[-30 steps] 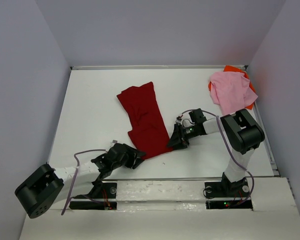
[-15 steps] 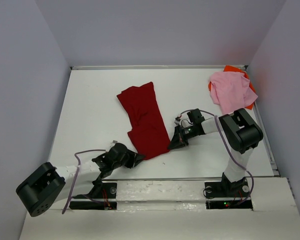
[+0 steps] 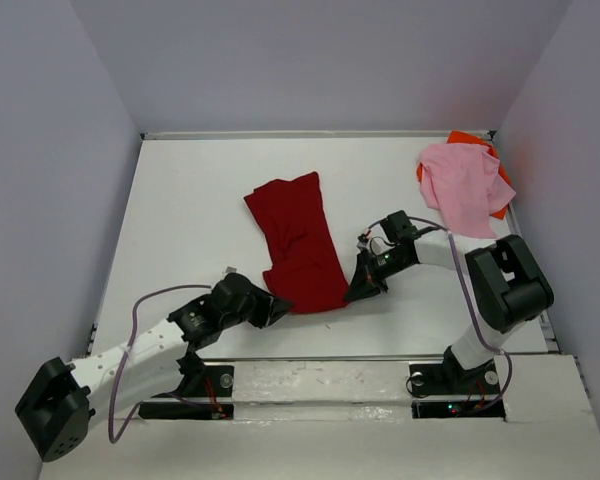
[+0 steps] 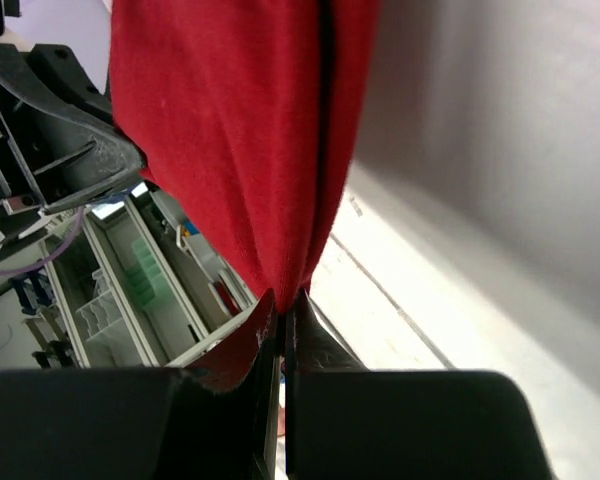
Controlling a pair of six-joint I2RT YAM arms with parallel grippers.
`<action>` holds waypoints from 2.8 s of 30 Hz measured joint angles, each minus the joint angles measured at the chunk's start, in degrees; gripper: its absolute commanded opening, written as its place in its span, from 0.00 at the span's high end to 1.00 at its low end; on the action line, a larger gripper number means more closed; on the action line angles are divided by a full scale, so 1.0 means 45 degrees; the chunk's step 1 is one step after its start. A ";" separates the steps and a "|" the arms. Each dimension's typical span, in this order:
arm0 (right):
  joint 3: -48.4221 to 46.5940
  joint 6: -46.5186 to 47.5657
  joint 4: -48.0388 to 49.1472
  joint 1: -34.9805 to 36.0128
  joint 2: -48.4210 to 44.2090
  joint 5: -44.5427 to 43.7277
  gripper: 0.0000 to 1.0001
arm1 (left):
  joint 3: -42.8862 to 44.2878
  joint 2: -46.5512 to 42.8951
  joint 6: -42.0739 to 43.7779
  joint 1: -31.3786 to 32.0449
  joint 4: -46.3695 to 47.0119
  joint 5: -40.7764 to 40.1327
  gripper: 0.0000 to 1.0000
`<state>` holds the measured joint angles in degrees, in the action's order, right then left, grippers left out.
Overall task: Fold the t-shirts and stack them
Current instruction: Grab one side of the 2/3 rectangular tshirt with both arms, then fold the long partially folded tshirt into a neat square
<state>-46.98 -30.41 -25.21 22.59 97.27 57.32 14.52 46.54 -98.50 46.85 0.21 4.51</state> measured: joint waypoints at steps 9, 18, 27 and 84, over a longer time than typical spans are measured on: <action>-0.1520 0.0039 -0.1792 0.0000 -0.0879 -0.0019 1.00 | 0.0641 -0.0743 0.0078 0.0005 -0.1642 0.0097 0.87; -0.3254 0.0039 -0.2254 0.0000 -0.0869 -0.0053 1.00 | 0.2220 -0.0461 0.0578 -0.0010 -0.2628 -0.0282 0.87; -0.3604 0.0039 -0.2453 0.0000 -0.0661 -0.0209 1.00 | 0.4605 0.1243 0.2064 -0.0602 -0.3269 -0.1161 0.86; -1.4469 0.0141 -0.3021 -0.1141 0.7490 -0.1452 1.00 | 1.3653 1.3595 0.9452 -0.7019 0.0000 0.3162 0.86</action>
<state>-112.09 -29.78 -38.81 17.45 130.98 50.78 75.96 107.72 -55.96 15.27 0.21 18.74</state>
